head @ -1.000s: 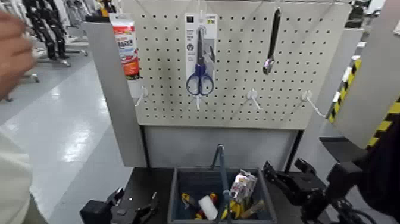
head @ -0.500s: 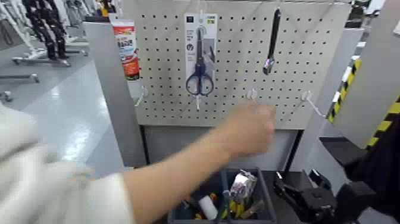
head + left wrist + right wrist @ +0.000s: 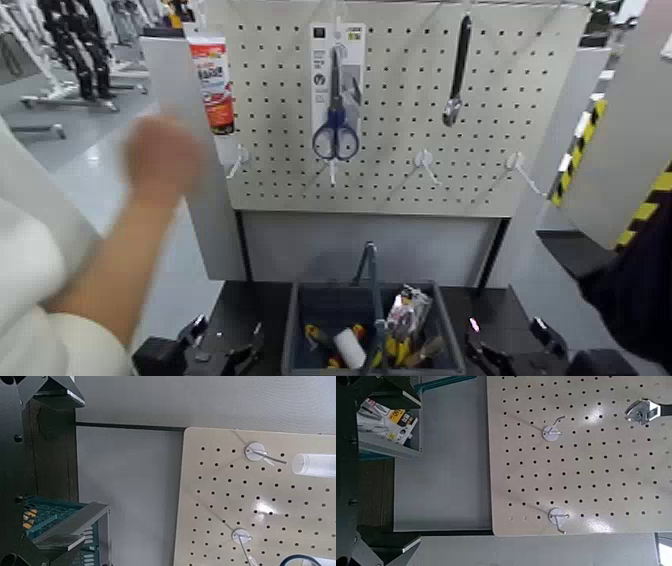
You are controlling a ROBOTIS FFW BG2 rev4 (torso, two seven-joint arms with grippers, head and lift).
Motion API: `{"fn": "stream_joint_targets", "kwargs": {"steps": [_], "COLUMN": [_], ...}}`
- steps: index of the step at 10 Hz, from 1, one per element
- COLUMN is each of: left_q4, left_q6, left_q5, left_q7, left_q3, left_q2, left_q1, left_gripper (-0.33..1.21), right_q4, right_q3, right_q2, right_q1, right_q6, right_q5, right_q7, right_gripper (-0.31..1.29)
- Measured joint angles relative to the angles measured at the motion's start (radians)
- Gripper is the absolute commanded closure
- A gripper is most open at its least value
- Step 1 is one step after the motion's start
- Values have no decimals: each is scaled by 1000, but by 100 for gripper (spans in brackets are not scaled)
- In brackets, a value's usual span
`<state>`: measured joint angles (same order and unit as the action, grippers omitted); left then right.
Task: Put the tool with the wooden handle into the crate.
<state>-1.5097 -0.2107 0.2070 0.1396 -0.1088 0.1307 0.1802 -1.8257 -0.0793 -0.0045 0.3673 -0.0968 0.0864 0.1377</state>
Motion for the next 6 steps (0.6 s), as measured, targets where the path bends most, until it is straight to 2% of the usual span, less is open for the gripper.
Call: {"fn": "stream_joint_targets", "kwargs": {"steps": [3, 6], "left_q4": [-3, -4], "left_q6": [0, -1], "left_q5": [0, 0], "left_q7": [0, 0], "left_q3": [2, 3], "left_q2": [1, 1], "left_q1": [2, 4], "left_gripper": [11, 11], "right_q4": [-1, 0], "right_q3": [14, 18], "right_q2": [5, 5], "right_q1": [28, 31], "right_q6": [-44, -50], "right_q5": [-19, -23], "right_q7": [-34, -37], "right_gripper": [12, 13]}}
